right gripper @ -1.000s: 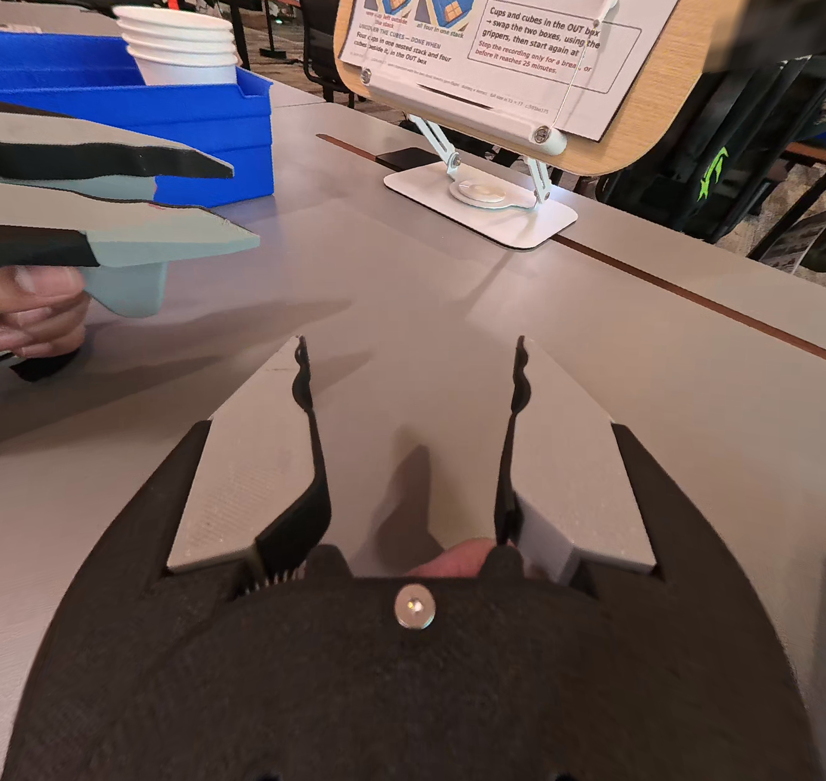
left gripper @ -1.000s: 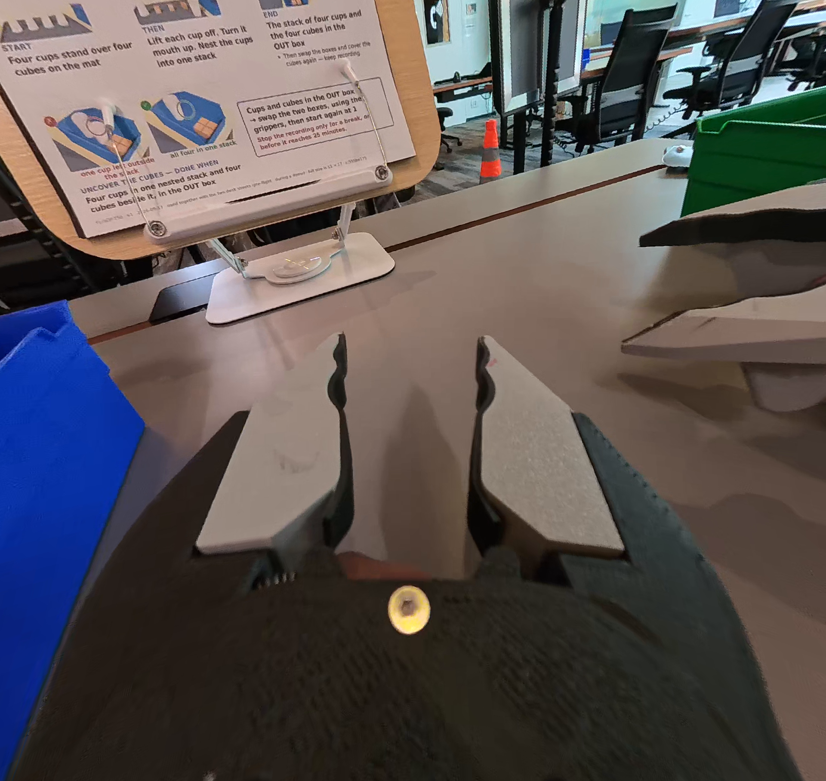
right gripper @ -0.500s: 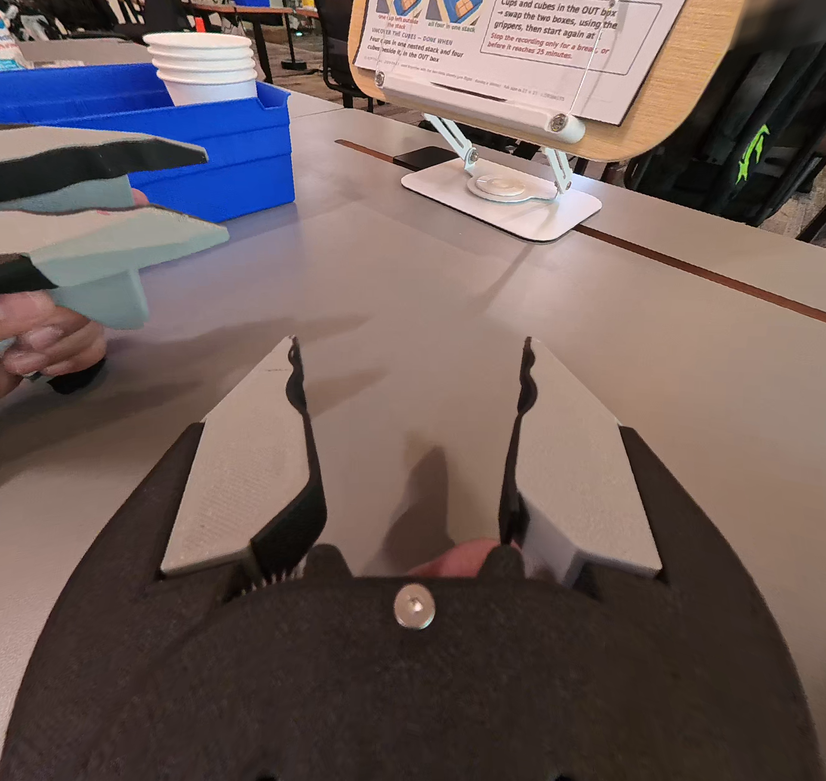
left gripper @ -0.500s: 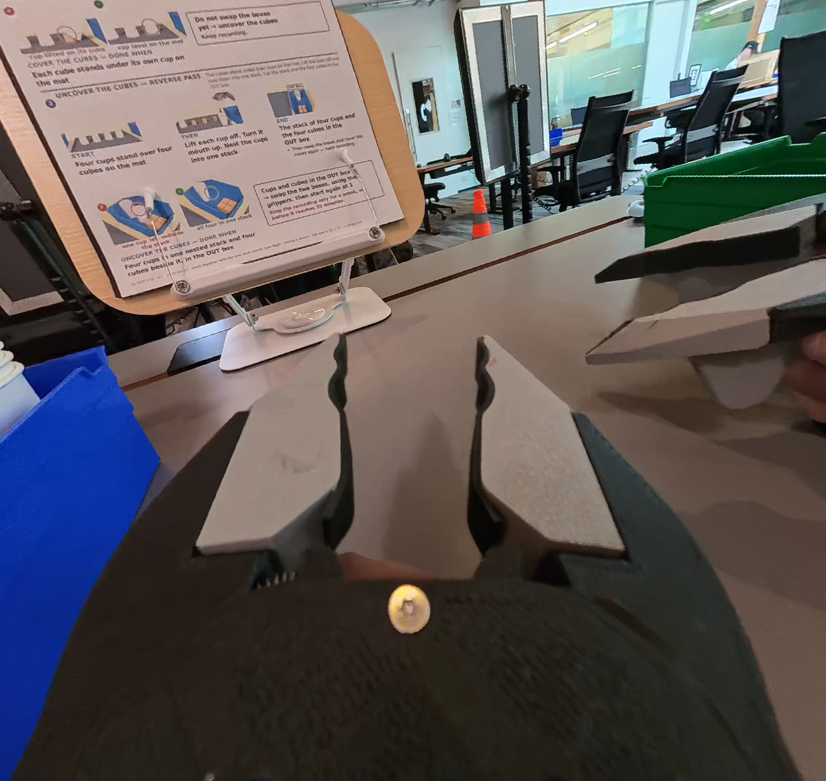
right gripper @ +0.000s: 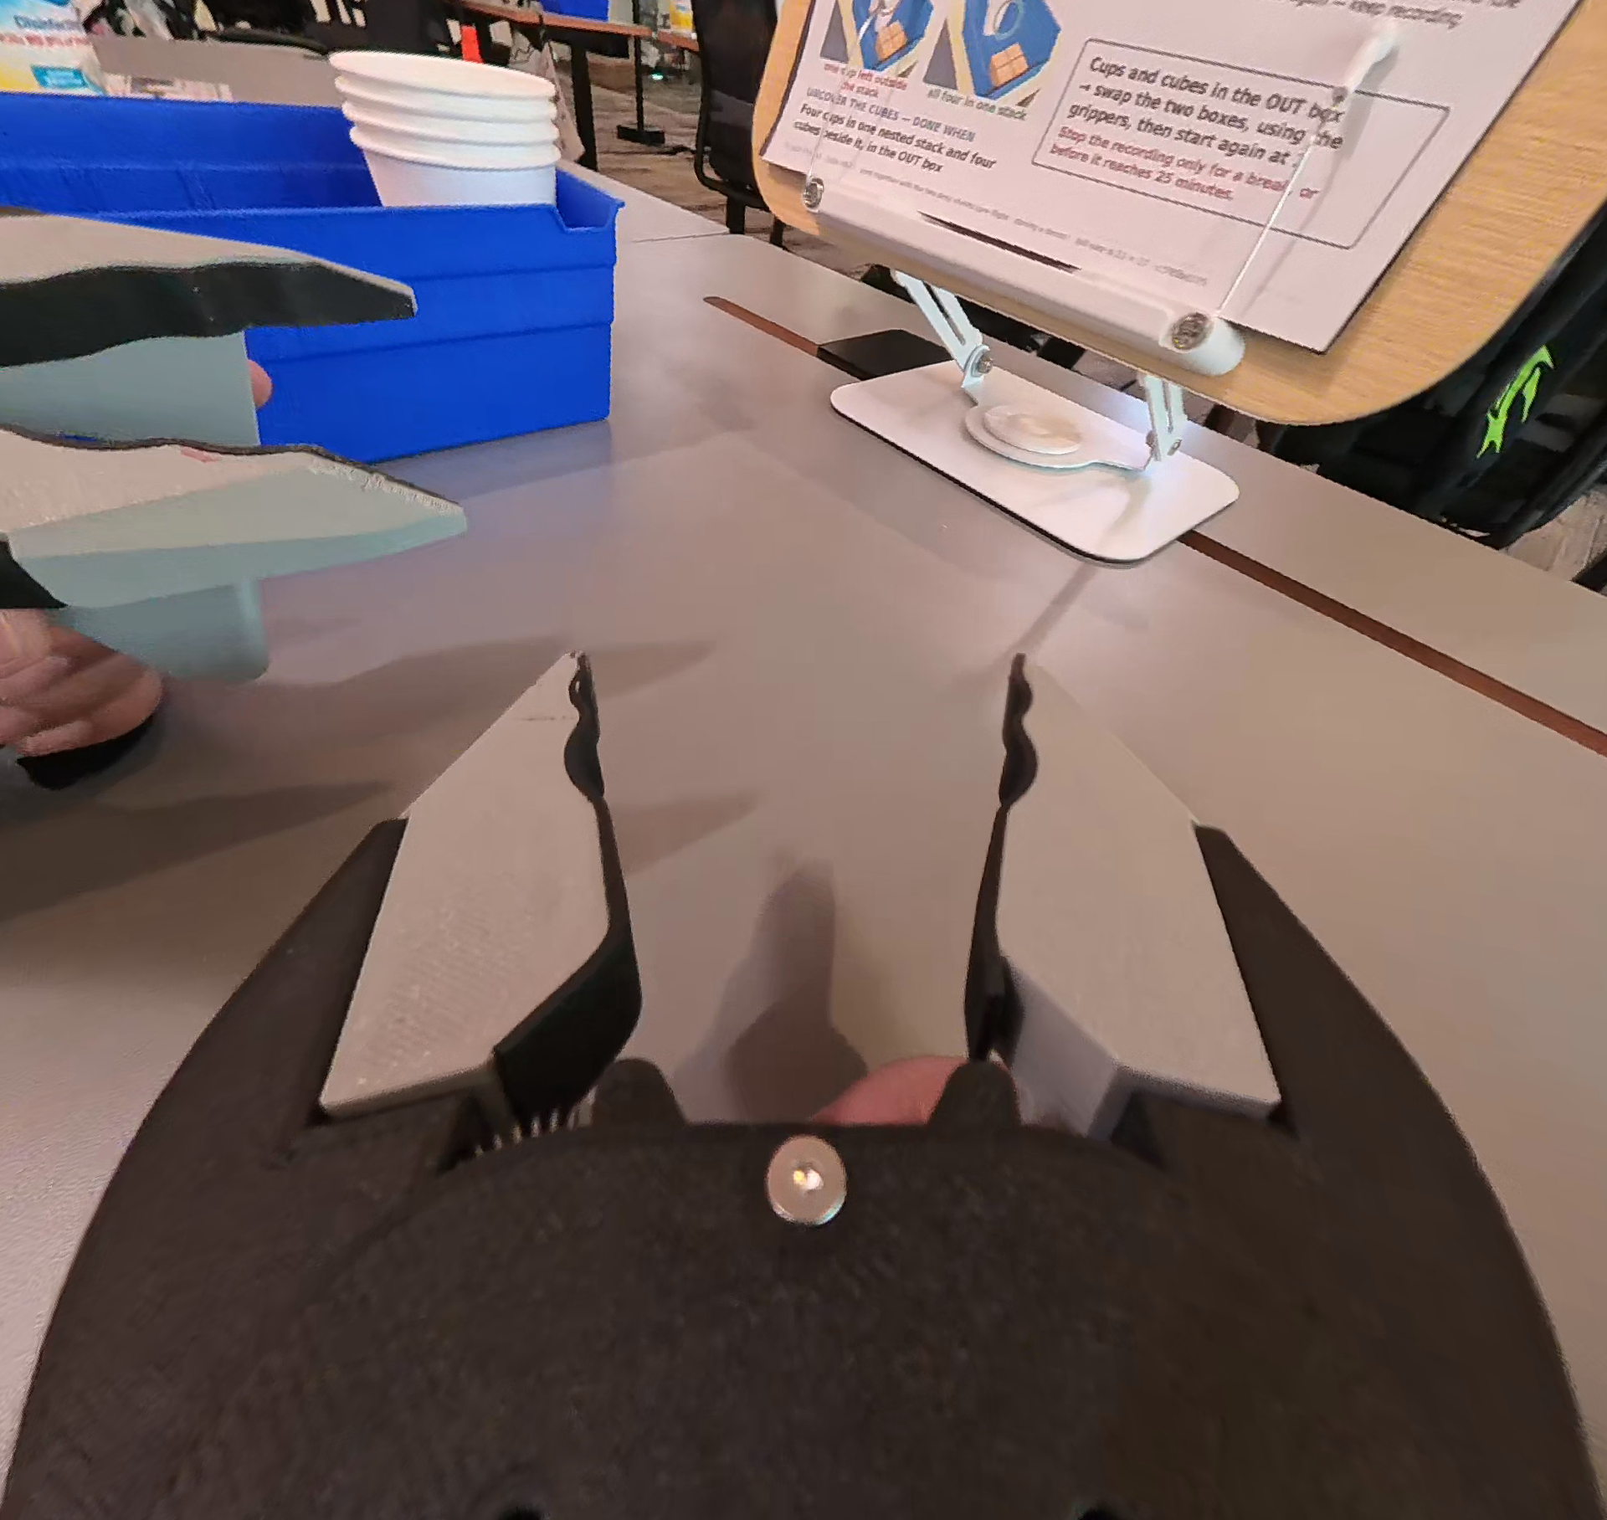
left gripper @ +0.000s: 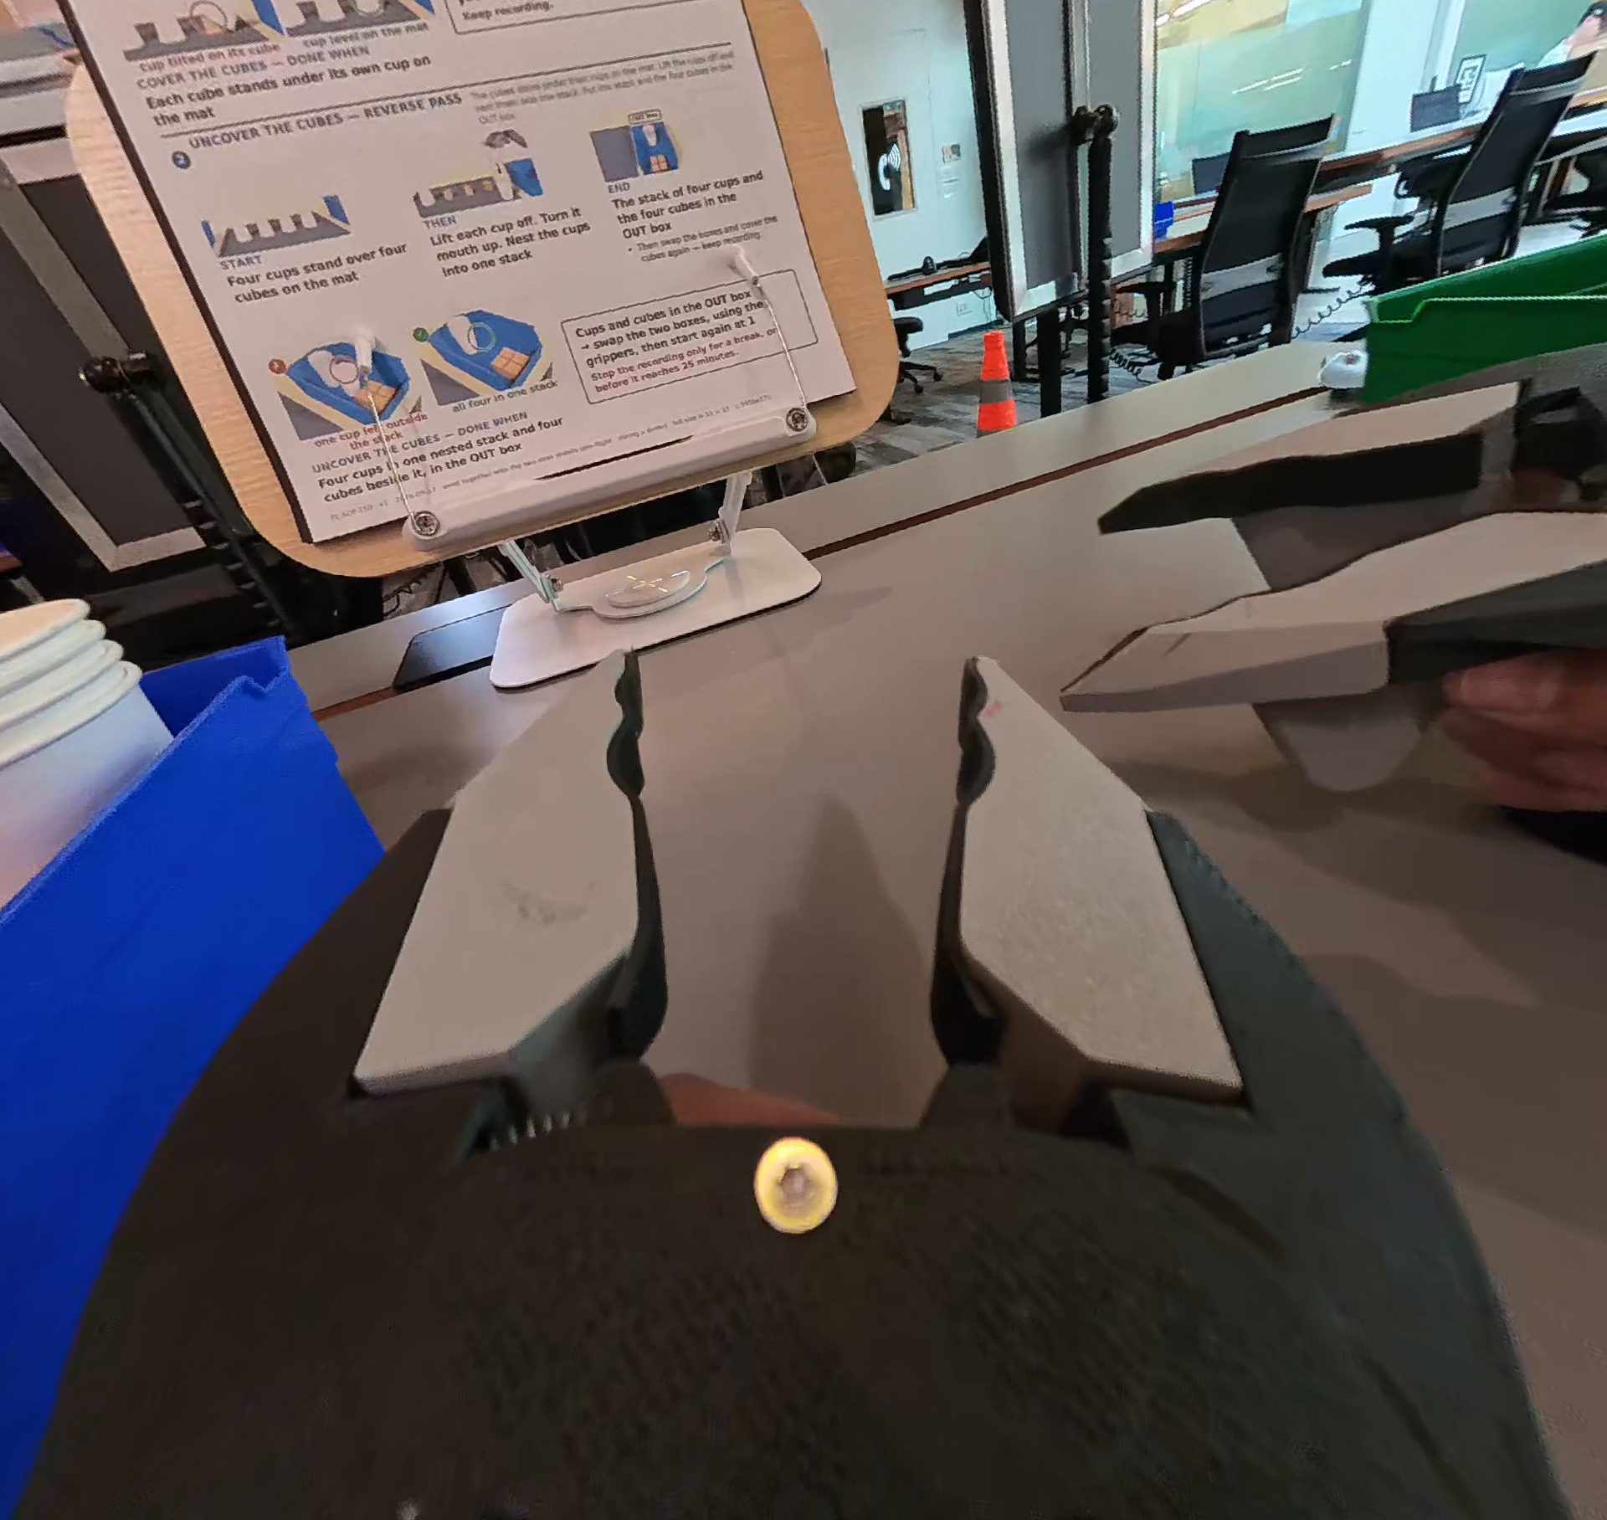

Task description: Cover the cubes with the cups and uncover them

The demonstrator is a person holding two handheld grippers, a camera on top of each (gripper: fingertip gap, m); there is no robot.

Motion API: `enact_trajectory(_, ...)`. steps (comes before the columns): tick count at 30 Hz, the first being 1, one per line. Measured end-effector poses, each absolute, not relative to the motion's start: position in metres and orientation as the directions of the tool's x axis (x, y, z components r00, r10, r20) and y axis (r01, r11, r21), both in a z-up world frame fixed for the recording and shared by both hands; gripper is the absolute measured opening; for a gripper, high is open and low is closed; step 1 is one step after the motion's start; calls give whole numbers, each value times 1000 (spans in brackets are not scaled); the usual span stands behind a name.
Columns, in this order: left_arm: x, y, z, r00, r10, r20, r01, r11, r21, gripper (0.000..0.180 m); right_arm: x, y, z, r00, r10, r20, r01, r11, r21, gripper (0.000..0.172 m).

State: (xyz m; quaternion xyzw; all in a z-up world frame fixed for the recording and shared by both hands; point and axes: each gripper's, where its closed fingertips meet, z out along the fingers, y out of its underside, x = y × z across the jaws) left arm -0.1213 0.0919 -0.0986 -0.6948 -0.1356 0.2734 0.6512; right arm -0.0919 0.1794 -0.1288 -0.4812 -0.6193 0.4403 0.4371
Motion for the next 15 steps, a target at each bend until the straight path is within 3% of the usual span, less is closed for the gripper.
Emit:
enact_trajectory(6, -121, 101, -106, 816, 530, -229, -158, -178, -971, 71, -93, 178, -126, -177, 978, 111, 189, 144, -971, 82)
enact_trajectory(15, -112, 109, -111, 792, 510, -336, -236, -252, -939, 71, -84, 199, -123, -105, 985, 137, 176, 154, -972, 82)
